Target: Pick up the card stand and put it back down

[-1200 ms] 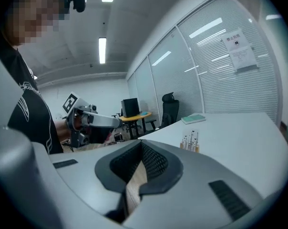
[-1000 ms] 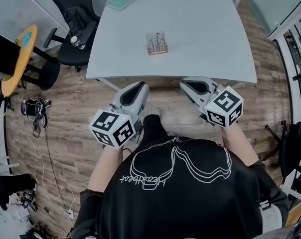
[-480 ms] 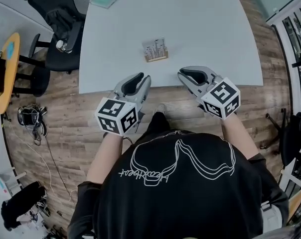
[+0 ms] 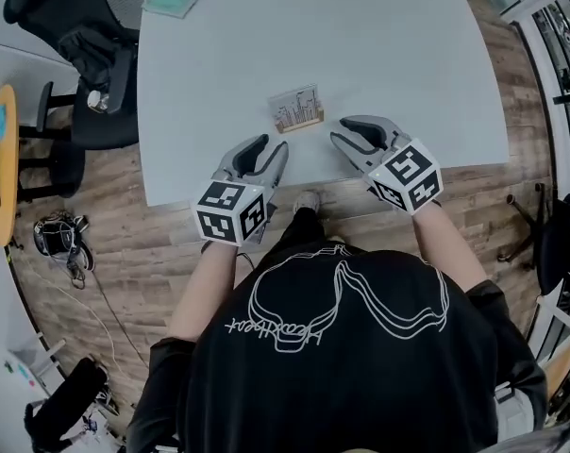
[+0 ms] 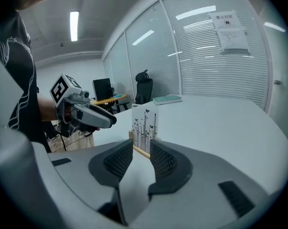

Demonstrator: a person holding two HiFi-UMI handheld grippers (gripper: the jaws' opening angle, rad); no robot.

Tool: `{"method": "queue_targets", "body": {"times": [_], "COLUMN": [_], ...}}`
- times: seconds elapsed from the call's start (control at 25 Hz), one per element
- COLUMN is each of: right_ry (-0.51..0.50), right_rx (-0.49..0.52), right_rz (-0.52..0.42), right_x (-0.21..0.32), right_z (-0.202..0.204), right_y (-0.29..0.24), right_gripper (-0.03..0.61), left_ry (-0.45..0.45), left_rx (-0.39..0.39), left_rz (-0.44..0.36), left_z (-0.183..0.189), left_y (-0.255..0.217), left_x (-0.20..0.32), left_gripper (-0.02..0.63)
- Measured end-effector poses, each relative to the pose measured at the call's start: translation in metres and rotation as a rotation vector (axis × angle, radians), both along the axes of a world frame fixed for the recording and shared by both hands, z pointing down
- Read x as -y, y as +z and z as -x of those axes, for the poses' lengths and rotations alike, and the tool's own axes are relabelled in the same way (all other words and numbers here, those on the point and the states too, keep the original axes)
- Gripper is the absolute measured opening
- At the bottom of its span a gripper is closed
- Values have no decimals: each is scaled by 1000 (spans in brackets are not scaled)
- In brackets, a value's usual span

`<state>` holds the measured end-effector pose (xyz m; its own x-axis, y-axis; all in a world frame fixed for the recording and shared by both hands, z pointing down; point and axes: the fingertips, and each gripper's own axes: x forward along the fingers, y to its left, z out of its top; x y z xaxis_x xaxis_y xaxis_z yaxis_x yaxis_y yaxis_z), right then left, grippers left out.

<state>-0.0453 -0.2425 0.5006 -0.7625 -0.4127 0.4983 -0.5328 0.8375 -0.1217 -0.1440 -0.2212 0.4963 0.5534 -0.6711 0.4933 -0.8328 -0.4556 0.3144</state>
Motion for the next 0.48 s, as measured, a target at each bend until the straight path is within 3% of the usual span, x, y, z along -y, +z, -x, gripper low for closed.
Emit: {"method": "queue_targets", "body": {"times": [0.48], "right_ry": [36], "right_rx": [-96], "right_rz": [42], "right_x": [42], "right_z": [22], "right_y": [62], "right_gripper": [114], "left_ry": [1], "left_rx": [53], "left_rz": [63], "left_z": [8], "left_y": [58], "left_x": [40], "left_gripper": [140]}}
